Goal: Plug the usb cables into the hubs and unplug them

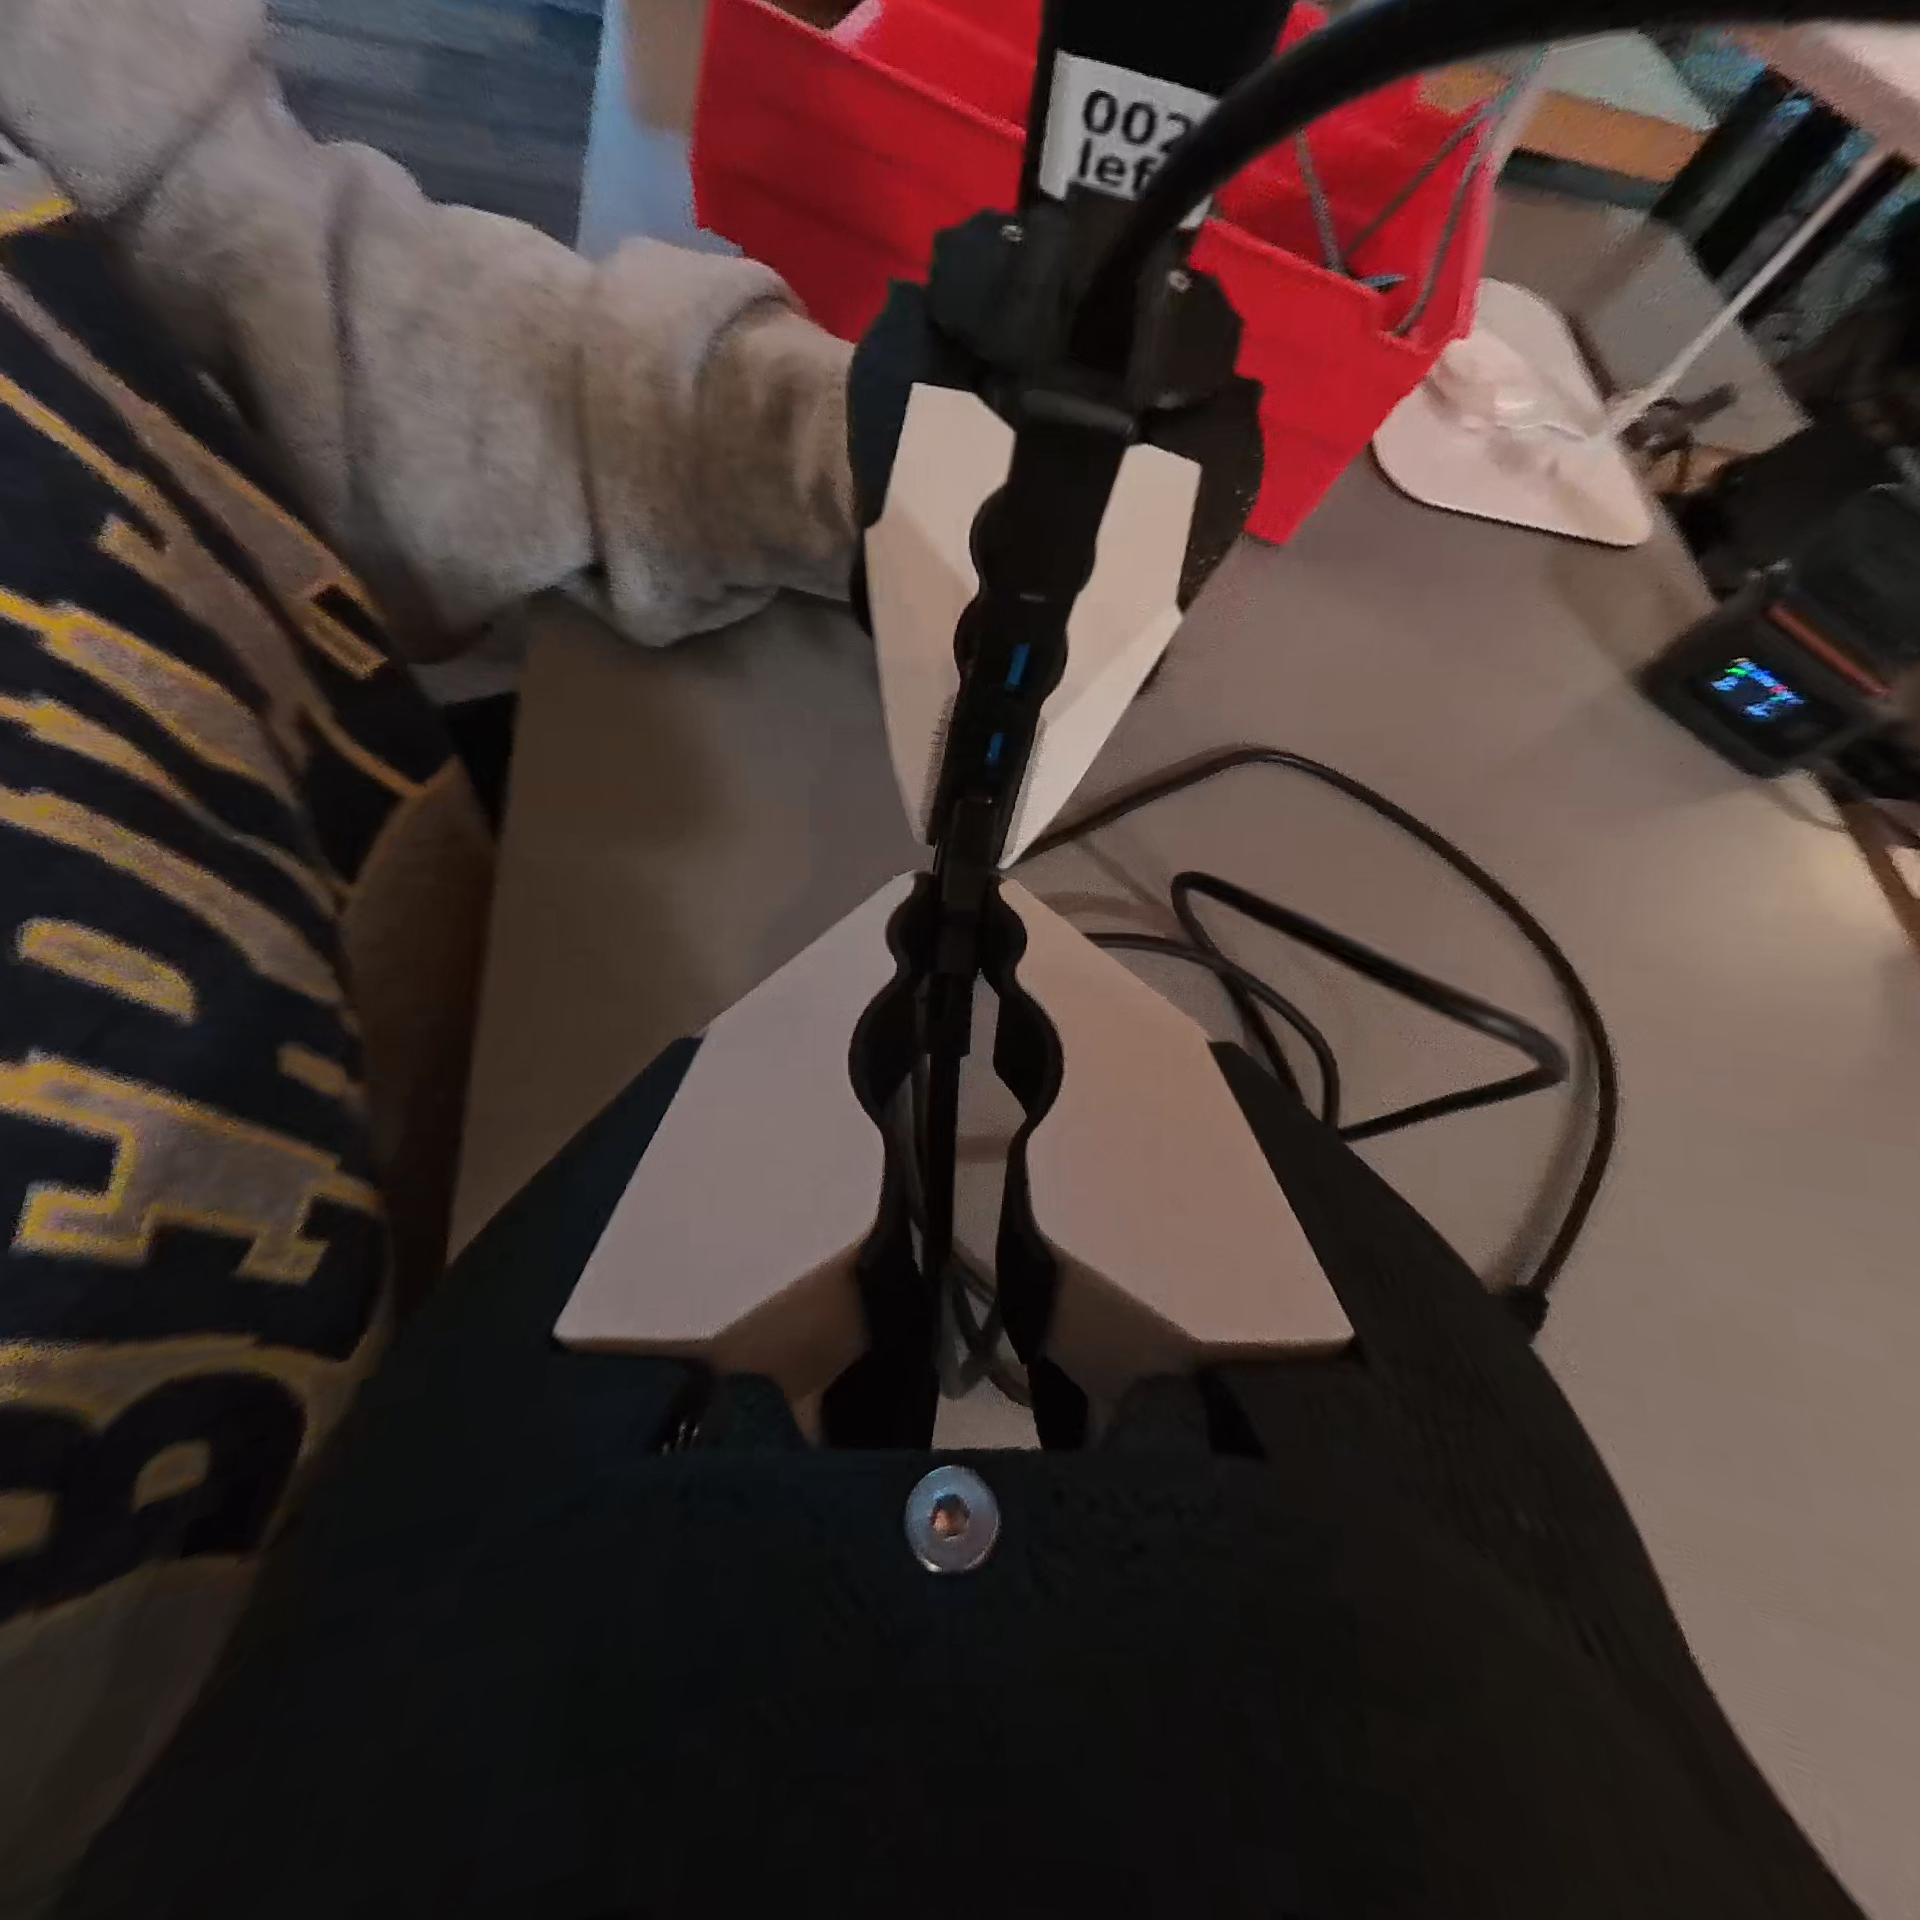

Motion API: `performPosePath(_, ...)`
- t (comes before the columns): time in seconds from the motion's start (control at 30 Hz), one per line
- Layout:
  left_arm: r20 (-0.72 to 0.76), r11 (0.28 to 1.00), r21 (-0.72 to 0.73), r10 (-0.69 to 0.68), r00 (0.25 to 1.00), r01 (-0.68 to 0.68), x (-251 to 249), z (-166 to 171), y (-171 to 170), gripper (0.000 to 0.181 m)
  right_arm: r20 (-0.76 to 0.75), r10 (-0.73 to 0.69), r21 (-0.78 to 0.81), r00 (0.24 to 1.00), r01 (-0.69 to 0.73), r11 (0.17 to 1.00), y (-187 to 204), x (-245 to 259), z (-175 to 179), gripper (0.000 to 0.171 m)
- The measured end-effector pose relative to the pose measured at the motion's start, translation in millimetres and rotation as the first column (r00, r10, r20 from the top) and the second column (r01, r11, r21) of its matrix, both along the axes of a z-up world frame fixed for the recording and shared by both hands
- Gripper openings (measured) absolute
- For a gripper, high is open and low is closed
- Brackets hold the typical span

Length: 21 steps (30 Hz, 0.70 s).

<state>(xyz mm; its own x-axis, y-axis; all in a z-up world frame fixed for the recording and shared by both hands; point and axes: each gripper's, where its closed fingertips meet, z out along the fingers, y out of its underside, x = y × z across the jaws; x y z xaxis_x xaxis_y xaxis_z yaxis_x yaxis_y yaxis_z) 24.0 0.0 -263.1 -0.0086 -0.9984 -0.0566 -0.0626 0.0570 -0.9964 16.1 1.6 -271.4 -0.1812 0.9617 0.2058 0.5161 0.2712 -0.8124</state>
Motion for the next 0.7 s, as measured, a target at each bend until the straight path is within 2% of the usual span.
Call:
performPosePath(0.1, 0.012, 0.999, 0.02, 0.025, 1.0, -0.026, 2.5, 4.0, 3.8, 0.009, 0.011, -0.012, 0.029, 1.0, 0.012, 1.0, 3.3, 2.4, 3.8, 0.007)
performPosePath(0.2, 0.011, 0.994, 0.068, 0.089, 0.996, -0.089, -2.5, 5.2, 12.2, 0.009, 0.009, -0.098, 0.186, 0.995, 0.095, 0.978, 13.7, -0.3, 6.1, 0.007)
performPosePath(0.27, 0.014, 0.995, 0.068, 0.077, 0.997, -0.077, -4.1, 5.6, 9.5, 0.009, 0.006, -0.122, 0.25, 0.992, 0.117, 0.961, 12.7, -2.2, 7.6, 0.008)
performPosePath(0.37, 0.013, 0.999, 0.047, 0.006, 1.0, -0.006, 3.0, 5.0, -3.8, 0.009, -0.002, -0.028, 0.087, 1.0, 0.028, 0.996, -2.0, 3.0, 8.4, 0.007)
performPosePath(0.4, 0.014, 0.999, 0.045, 0.025, 1.0, -0.026, 6.1, 5.4, -0.5, 0.009, -0.007, -0.027, 0.049, 1.0, 0.028, 0.998, -0.4, 5.7, 8.5, 0.007)
performPosePath(0.47, 0.032, 0.996, 0.061, 0.066, 0.997, -0.068, 4.2, 9.3, 6.3, 0.009, -0.037, -0.089, 0.081, 0.995, 0.092, 0.993, 6.9, 4.7, 12.3, 0.007)
performPosePath(0.57, 0.034, 0.989, 0.105, 0.101, 0.994, -0.104, 1.7, 10.5, 8.6, 0.009, -0.034, -0.175, 0.229, 0.984, 0.178, 0.957, 12.3, 3.5, 13.5, 0.007)
performPosePath(0.7, 0.013, 0.997, 0.074, -0.006, 1.0, 0.005, 11.6, 7.9, -8.1, 0.009, -0.01, -0.054, 0.083, 0.999, 0.054, 0.995, -6.9, 13.1, 12.7, 0.007)
